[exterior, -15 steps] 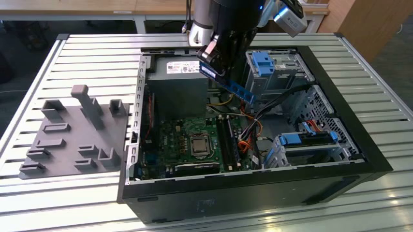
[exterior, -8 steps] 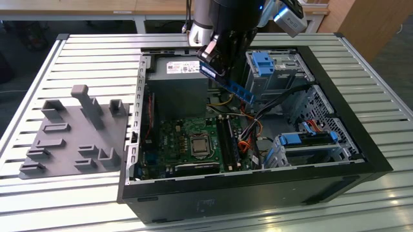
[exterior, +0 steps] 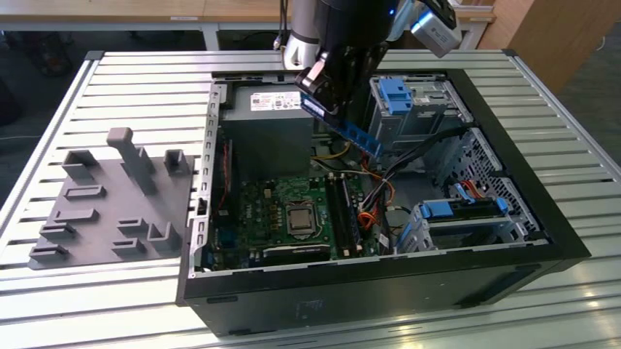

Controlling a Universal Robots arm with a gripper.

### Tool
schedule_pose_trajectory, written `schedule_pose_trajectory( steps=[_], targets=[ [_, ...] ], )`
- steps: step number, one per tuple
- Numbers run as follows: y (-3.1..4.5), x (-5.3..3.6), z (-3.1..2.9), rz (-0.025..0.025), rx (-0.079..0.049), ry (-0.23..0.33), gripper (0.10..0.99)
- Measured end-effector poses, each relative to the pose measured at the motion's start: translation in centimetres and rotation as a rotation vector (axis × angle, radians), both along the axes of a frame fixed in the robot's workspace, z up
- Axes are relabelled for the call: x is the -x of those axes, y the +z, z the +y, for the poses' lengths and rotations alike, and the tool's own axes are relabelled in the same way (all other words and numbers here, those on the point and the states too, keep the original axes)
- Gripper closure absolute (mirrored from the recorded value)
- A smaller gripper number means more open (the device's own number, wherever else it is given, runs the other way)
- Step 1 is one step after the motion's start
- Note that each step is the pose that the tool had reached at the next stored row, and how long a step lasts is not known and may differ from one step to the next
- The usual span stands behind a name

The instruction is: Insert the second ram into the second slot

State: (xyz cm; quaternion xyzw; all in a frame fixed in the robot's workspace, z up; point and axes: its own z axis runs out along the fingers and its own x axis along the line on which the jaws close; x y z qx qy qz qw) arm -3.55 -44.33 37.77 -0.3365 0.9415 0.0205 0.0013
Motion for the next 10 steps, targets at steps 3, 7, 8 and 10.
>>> schedule_pose_trajectory(
  steps=[3, 7, 8, 10],
  targets=[
    [0.00, 0.00, 0.00, 0.0000, 0.000, -0.015, 0.949],
    [0.00, 0.00, 0.00, 0.0000, 0.000, -0.030, 0.949],
    [0.00, 0.00, 0.00, 0.0000, 0.000, -0.033, 0.949],
    [0.00, 0.00, 0.00, 0.0000, 0.000, -0.039, 0.949]
  ],
)
